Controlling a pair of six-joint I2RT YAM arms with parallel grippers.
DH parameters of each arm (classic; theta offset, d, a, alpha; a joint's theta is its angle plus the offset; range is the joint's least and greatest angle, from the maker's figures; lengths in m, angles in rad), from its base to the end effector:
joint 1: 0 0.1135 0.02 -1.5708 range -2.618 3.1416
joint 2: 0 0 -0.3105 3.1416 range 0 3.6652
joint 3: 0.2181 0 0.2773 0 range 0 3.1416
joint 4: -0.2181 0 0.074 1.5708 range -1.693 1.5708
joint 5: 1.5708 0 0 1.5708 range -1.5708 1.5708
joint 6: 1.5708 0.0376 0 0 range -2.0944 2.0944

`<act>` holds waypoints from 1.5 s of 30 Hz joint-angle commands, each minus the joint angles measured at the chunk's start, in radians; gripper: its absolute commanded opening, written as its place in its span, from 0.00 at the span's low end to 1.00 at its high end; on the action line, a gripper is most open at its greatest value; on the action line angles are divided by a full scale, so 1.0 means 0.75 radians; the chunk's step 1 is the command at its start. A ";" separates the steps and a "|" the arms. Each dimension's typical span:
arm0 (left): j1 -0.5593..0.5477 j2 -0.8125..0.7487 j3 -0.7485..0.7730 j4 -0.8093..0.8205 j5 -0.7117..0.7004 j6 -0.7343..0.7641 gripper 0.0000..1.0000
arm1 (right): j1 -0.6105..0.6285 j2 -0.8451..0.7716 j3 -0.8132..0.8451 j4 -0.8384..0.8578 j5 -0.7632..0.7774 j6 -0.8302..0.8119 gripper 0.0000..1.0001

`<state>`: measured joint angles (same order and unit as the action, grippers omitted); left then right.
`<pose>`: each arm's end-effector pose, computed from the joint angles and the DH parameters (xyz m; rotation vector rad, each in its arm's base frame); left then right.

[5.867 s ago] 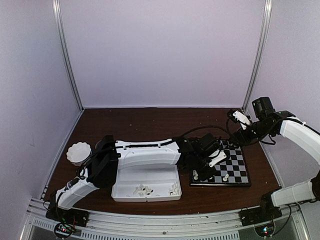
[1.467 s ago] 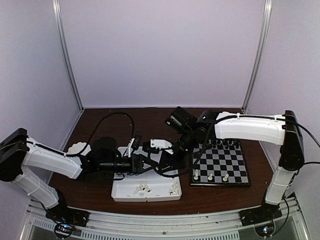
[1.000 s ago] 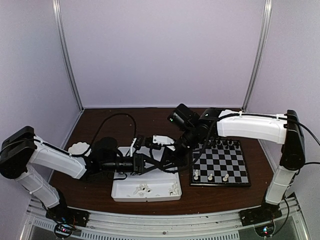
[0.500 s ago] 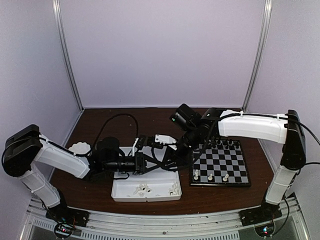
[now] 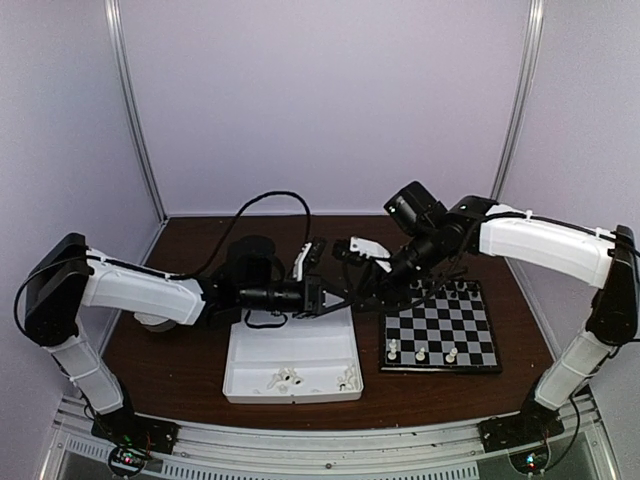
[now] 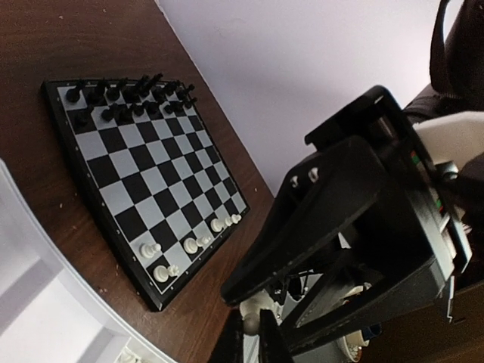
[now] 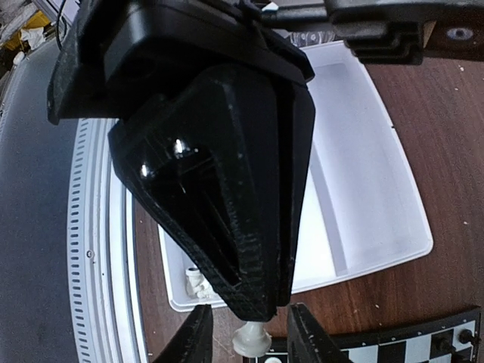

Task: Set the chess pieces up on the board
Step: Pass from the right arm to the left, then place the pawn on b2.

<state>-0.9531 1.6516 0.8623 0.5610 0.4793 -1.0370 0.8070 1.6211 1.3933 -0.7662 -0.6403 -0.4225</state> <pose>0.2076 -0.3222 0.2488 0.3279 2.1733 -1.7246 0.2395 0.2825 0.3336 -1.6649 1.9261 0.9682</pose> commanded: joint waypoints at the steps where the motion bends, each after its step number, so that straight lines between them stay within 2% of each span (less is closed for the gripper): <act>1: -0.014 0.117 0.295 -0.309 0.029 0.256 0.00 | -0.174 -0.175 -0.038 -0.172 -0.150 -0.124 0.38; 5: -0.042 0.262 0.615 -0.645 -0.002 0.487 0.00 | -0.391 -0.367 -0.130 -0.343 -0.230 -0.249 0.41; 8: -0.084 0.403 0.889 -0.957 -0.067 0.677 0.00 | -0.599 -0.490 -0.229 -0.391 -0.273 -0.298 0.42; 12: -0.151 0.592 1.213 -1.301 -0.178 0.875 0.00 | -0.768 -0.614 -0.394 -0.272 -0.219 -0.194 0.42; 18: -0.241 0.842 1.611 -1.635 -0.344 1.106 0.00 | -0.831 -0.704 -0.554 -0.087 -0.053 -0.040 0.43; 24: -0.296 0.968 1.770 -1.740 -0.447 1.227 0.00 | -0.863 -0.711 -0.569 -0.049 0.035 -0.016 0.44; 32: -0.347 1.061 1.856 -1.742 -0.586 1.313 0.01 | -0.887 -0.701 -0.578 -0.026 0.105 -0.003 0.45; 45: -0.351 1.158 1.940 -1.743 -0.613 1.336 0.01 | -0.902 -0.689 -0.586 -0.017 0.111 -0.006 0.46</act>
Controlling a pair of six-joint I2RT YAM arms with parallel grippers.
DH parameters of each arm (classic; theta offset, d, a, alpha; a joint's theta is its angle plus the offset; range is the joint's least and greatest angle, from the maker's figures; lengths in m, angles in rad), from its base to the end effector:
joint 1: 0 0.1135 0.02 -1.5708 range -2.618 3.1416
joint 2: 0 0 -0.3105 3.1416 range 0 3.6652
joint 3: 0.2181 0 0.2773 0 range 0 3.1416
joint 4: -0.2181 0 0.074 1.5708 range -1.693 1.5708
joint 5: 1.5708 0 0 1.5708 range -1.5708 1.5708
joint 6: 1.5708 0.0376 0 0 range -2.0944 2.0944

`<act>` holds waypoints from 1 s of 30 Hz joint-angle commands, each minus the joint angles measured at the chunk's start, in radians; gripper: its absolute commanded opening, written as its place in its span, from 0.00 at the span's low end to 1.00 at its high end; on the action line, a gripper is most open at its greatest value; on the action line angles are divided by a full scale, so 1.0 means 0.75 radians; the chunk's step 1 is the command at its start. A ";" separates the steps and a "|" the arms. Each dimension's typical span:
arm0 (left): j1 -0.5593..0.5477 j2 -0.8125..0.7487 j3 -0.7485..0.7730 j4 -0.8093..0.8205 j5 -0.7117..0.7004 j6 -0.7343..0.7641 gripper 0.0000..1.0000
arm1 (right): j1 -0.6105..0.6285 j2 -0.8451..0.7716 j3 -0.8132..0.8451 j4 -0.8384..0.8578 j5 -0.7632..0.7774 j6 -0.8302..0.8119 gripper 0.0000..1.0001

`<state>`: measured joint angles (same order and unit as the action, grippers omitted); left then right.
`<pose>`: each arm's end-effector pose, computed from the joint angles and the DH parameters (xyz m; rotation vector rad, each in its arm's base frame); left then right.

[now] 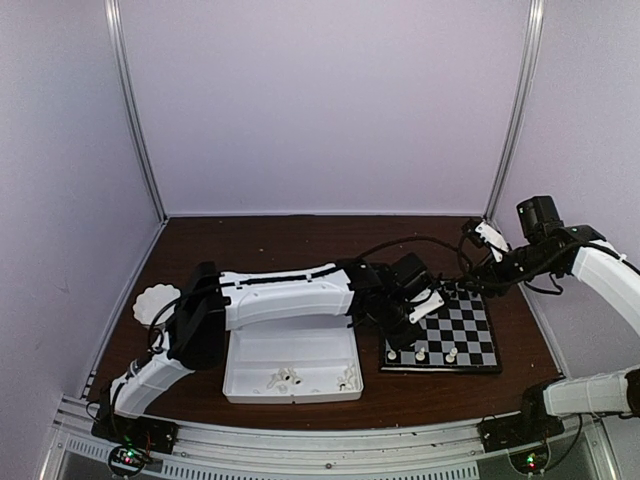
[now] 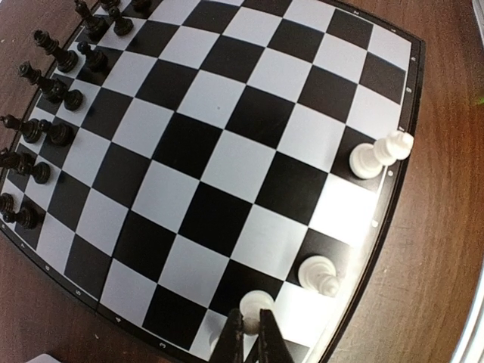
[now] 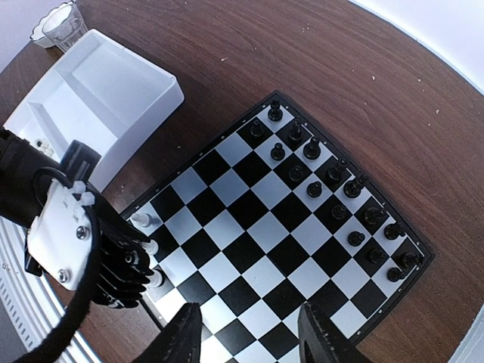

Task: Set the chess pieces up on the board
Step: Place the pawn on b2.

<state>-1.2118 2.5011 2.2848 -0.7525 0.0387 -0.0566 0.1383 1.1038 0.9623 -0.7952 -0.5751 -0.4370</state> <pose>0.2128 -0.5711 0.2076 1.4493 2.1947 -0.5248 0.2143 0.0505 0.3269 -0.8953 2.2134 0.5790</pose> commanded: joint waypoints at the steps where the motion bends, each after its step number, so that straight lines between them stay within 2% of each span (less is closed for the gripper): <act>1: -0.006 0.028 0.043 0.009 -0.028 0.030 0.01 | -0.011 0.002 -0.011 0.021 0.023 0.013 0.46; 12: -0.006 0.058 0.056 0.009 -0.031 0.036 0.02 | -0.011 0.015 -0.008 0.020 0.010 0.009 0.46; 22: -0.006 0.066 0.068 0.007 -0.078 0.041 0.08 | -0.011 0.017 -0.007 0.021 0.004 0.006 0.46; 30: -0.006 0.066 0.070 0.011 -0.060 0.031 0.09 | -0.013 0.017 -0.009 0.019 0.003 0.006 0.47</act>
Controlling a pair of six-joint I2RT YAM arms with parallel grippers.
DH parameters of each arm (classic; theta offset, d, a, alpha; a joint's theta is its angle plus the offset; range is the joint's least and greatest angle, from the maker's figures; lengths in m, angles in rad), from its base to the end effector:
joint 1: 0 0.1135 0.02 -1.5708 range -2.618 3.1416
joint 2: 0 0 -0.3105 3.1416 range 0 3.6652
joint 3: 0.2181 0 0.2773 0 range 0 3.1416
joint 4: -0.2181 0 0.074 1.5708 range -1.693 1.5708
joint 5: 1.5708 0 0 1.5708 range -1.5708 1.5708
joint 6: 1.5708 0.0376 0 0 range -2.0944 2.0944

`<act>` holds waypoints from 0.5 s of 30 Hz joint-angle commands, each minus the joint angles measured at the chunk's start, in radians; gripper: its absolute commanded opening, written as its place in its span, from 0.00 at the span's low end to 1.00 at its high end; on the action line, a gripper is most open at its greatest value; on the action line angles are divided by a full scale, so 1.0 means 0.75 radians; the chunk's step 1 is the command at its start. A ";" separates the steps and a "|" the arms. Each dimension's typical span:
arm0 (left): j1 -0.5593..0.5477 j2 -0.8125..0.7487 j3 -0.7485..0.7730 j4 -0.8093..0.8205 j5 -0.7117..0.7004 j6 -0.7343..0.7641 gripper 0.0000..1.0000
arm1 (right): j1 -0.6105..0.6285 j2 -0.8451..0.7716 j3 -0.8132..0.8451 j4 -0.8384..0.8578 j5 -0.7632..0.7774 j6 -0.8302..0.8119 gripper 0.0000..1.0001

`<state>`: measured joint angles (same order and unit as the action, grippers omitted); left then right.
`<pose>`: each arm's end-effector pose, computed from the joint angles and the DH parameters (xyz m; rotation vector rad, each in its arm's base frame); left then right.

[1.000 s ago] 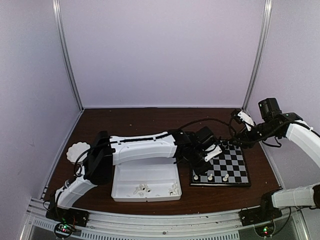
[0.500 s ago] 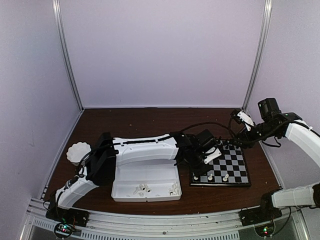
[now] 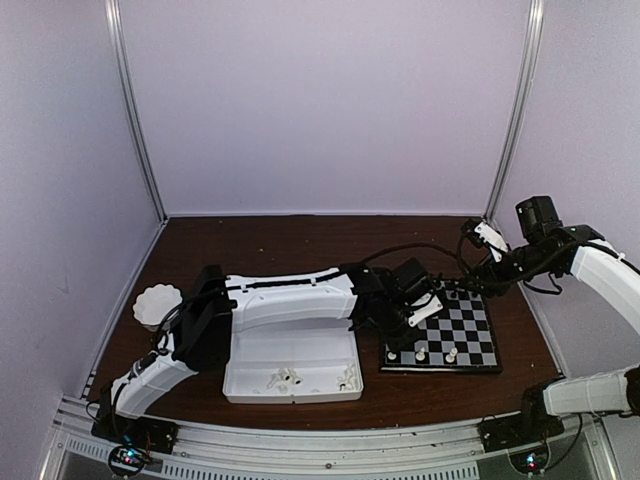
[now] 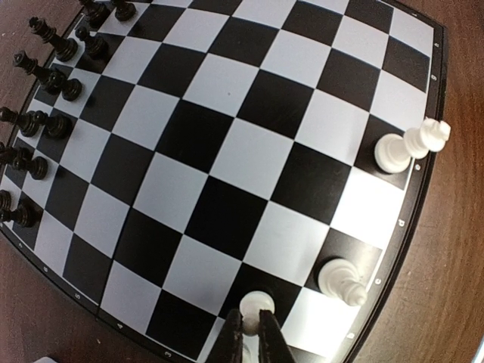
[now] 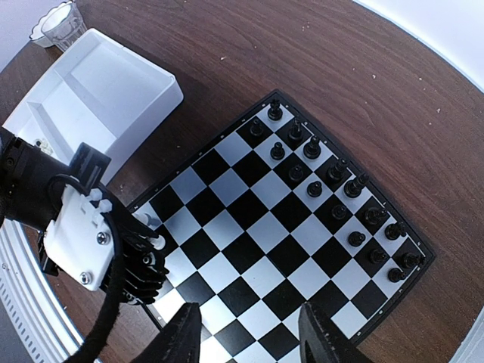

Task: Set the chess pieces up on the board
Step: Place the pawn on b2.

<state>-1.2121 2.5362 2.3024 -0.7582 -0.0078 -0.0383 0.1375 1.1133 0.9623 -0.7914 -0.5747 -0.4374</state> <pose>0.2157 -0.5745 0.1924 1.4549 2.1931 -0.4503 0.2167 0.0506 0.3253 -0.8945 2.2191 0.5803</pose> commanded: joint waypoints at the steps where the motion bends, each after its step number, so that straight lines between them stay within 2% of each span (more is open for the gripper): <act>1: -0.005 0.021 0.047 0.019 0.009 0.006 0.09 | -0.012 0.004 -0.009 0.015 0.001 0.006 0.47; 15: -0.005 0.025 0.040 0.019 0.010 0.005 0.10 | -0.011 0.002 -0.009 0.015 0.003 0.004 0.47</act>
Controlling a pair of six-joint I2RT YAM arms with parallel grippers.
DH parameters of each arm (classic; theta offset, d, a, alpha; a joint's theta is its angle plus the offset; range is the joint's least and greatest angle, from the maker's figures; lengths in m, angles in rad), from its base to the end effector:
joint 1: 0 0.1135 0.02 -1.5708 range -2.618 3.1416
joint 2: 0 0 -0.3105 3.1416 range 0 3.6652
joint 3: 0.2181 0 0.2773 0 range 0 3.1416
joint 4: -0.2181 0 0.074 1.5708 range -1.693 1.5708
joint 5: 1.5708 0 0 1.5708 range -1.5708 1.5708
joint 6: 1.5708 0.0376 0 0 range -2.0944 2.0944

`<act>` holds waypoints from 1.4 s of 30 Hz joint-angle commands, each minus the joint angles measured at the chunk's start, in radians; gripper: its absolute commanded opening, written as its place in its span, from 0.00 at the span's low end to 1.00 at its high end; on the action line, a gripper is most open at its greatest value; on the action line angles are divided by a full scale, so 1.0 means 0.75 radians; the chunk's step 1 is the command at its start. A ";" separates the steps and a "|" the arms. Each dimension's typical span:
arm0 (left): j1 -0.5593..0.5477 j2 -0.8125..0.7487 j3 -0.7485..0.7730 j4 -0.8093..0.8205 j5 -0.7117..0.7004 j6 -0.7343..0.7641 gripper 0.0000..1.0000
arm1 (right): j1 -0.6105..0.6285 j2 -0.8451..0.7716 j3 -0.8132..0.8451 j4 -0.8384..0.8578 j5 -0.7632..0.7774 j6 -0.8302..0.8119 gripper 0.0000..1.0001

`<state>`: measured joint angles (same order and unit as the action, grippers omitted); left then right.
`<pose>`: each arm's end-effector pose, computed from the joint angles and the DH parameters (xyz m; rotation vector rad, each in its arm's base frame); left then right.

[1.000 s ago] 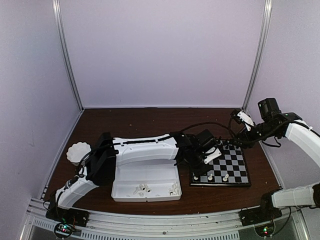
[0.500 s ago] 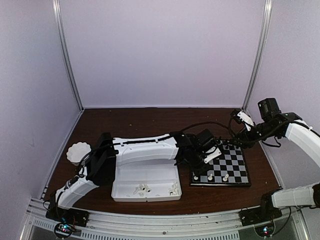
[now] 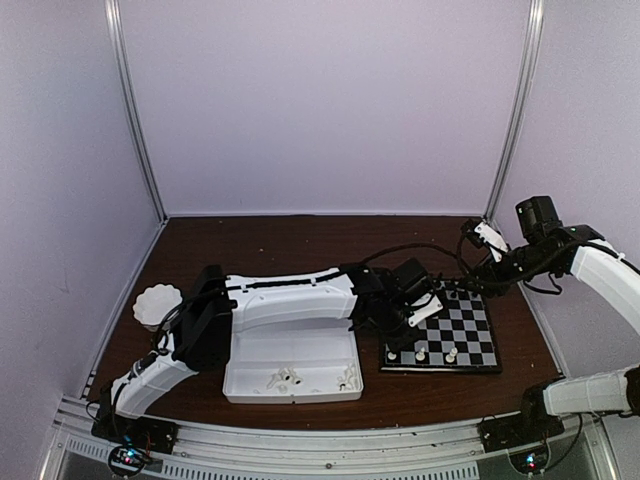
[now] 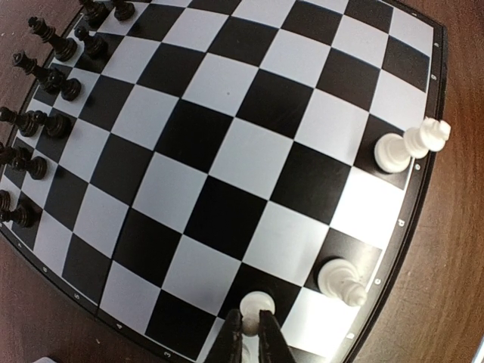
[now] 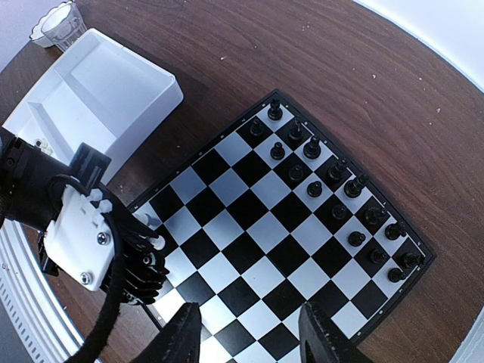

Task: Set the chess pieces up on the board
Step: Place the pawn on b2.

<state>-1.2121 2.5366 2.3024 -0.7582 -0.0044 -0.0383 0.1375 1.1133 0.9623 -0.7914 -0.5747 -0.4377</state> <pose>0.2156 -0.5745 0.1922 1.4570 2.1938 -0.4539 0.2167 0.0506 0.3253 -0.8948 2.2189 0.5802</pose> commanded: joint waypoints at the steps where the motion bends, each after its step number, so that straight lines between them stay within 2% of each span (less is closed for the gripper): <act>1: -0.004 0.026 0.041 0.019 0.006 0.004 0.10 | -0.011 0.002 -0.009 0.014 0.003 0.005 0.47; 8: -0.005 0.031 0.036 0.019 0.056 -0.004 0.12 | -0.012 0.000 -0.009 0.017 0.003 0.002 0.47; 21: -0.005 -0.006 0.040 0.034 0.028 -0.014 0.28 | -0.014 -0.002 -0.007 0.012 0.003 0.004 0.47; 26: -0.005 -0.117 -0.027 0.121 0.026 -0.028 0.34 | -0.016 -0.004 -0.004 0.010 0.003 0.005 0.47; 34: 0.021 -0.547 -0.464 0.360 0.064 -0.077 0.41 | -0.024 0.001 0.039 -0.015 0.022 -0.017 0.47; 39: 0.099 -0.867 -0.874 0.424 0.070 -0.188 0.41 | -0.021 0.026 0.103 -0.054 -0.063 -0.066 0.47; 42: 0.156 -1.024 -1.138 0.429 0.028 -0.291 0.41 | 0.062 0.070 0.156 -0.080 -0.102 -0.082 0.46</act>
<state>-1.1542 1.8622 1.6409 -0.4847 0.0406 -0.1474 0.1314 1.1336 1.0168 -0.8200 -0.6003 -0.4683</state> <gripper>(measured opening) 0.413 0.462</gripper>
